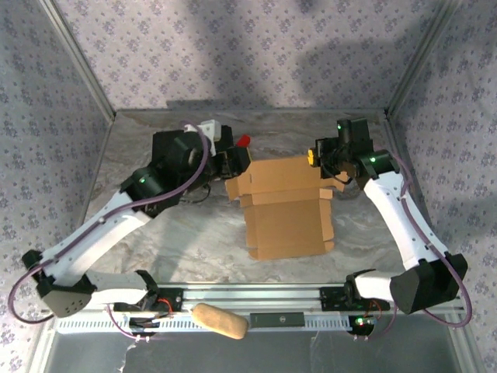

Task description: Fold the paper box

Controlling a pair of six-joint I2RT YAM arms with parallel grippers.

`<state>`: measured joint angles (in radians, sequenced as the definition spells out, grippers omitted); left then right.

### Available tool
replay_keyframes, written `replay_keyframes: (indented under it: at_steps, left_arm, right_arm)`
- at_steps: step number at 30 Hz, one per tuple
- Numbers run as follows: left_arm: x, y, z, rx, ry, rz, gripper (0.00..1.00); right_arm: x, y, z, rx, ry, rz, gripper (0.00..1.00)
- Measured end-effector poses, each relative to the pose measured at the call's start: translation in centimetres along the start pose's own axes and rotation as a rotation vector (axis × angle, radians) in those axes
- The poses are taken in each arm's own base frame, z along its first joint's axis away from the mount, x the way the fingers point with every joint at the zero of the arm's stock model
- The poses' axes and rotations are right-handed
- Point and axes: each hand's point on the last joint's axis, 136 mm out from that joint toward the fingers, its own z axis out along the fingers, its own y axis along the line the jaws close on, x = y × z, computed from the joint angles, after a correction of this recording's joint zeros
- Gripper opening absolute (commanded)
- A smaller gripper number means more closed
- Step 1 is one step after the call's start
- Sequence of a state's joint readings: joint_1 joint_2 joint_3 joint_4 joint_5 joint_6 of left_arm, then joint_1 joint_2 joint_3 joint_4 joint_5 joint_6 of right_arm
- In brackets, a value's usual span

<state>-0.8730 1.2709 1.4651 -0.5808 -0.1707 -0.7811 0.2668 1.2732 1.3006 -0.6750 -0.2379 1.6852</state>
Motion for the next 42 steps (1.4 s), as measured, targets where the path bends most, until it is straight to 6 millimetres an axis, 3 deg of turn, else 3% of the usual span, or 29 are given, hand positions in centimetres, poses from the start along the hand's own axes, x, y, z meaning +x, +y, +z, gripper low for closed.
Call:
replay_keyframes:
  at_steps: [5,7,13,25,36,42]
  left_arm:
    - [0.7,1.6,4.7,-0.07,0.073,-0.04,0.73]
    - [0.8,2.5,5.6,-0.101,0.09,-0.052,0.73]
    - [0.6,3.0,6.0,-0.093,0.108,-0.084,0.73]
    - [2.5,1.8,7.4,-0.034,0.155,-0.118,0.73]
    - [4.3,2.3,8.0,-0.042,0.179,-0.148,0.66]
    - [3.6,2.3,8.2,-0.033,0.153,-0.192,0.66]
  right_arm:
    - [0.3,0.5,0.2,-0.027,0.022,-0.01,0.0]
    - [0.4,0.5,0.2,-0.033,0.026,-0.012,0.0]
    - [0.5,0.7,0.2,-0.044,0.039,-0.013,0.0]
    - [0.5,0.9,0.3,-0.068,0.044,-0.019,0.0]
    - [0.4,0.7,0.7,-0.072,0.046,-0.021,0.0]
    - [0.5,0.5,0.5,-0.085,0.05,-0.024,0.0]
